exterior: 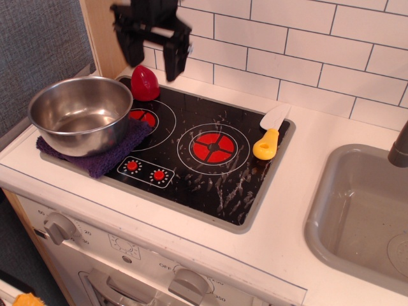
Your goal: Move the metal pot to the back of the stove.
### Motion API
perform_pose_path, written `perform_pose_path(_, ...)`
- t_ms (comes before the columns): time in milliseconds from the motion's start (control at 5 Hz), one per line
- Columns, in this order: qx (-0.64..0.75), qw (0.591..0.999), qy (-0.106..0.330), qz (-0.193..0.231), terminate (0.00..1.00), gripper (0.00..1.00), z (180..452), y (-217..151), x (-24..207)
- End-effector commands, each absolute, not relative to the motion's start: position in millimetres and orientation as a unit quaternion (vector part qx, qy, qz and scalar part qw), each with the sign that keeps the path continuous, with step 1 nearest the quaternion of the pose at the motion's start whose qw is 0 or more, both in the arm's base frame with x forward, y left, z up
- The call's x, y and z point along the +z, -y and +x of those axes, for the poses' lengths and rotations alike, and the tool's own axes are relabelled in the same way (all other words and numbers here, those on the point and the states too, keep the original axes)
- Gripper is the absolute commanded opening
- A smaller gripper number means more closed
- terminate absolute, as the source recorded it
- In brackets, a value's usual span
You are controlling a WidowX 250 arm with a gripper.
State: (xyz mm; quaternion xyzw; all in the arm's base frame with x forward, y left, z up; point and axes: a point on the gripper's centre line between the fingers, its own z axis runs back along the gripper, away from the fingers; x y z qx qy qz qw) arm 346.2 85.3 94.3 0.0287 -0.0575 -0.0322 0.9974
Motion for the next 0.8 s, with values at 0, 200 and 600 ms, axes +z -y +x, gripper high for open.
perform_pose_path(0, -0.041, 0.997, 0.020, 0.067, 0.00, 1.00, 320, -99, 63)
perform_pose_path(200, -0.042, 0.997, -0.005, 0.066, 0.00, 1.00, 303, -99, 49)
perform_pose_path(600, -0.044, 0.997, 0.004, 0.067, 0.00, 0.00, 299, -95, 51)
